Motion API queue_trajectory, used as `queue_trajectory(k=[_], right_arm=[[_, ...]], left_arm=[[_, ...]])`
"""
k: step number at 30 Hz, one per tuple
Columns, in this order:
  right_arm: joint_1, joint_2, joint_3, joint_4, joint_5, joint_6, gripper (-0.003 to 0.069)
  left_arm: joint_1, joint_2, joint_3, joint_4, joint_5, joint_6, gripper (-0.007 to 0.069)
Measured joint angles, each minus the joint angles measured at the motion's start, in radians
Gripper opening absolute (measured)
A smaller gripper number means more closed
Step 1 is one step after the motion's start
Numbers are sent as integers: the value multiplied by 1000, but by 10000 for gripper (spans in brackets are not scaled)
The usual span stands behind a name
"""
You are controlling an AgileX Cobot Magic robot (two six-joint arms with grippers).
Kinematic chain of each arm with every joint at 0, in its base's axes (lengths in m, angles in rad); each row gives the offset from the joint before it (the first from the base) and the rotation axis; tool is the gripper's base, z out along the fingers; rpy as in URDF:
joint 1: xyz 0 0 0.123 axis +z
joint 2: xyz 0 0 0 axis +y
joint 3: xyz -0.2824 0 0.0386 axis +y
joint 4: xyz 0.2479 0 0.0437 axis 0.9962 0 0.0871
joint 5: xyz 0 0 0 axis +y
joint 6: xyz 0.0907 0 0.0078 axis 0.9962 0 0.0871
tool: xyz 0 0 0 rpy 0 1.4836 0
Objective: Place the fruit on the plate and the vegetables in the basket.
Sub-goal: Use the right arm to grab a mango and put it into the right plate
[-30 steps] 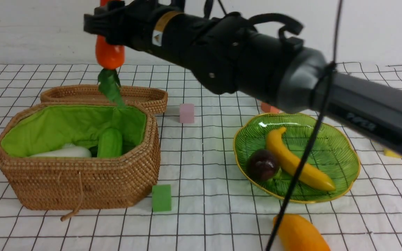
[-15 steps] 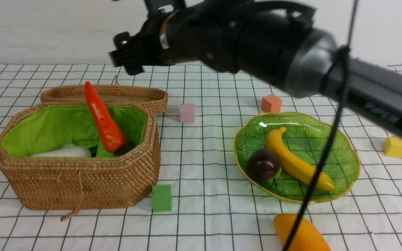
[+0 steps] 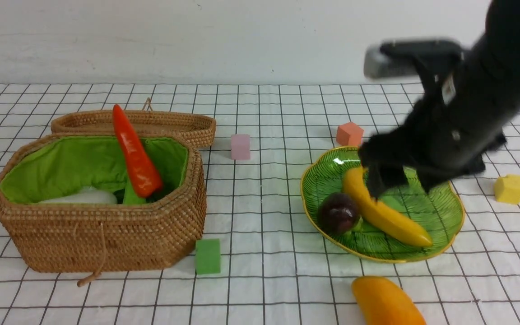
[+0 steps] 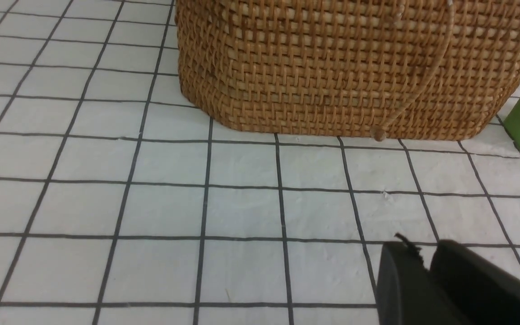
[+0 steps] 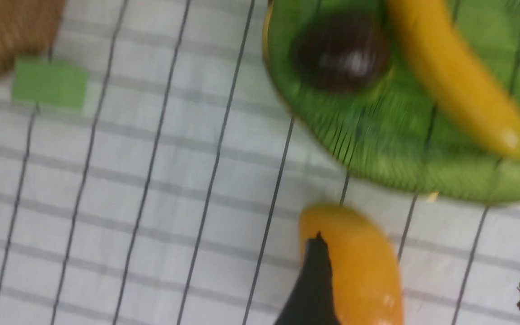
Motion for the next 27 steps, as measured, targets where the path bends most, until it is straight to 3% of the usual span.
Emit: queue_trajectory(k=[4,11,22,27], right_arm=[[26,-5,183,64,-66,-34,600],[39,125,468,67,-444,2,623],[39,89,457,121,-408,-66,596],[-28,-60,293,78,-419,-70,596]], left_arm=[[0,0,0,2,0,0,94],[0,0,0,3,0,0,103],[0,0,0,3,0,0,113],[0,0,0,3,0,0,113]])
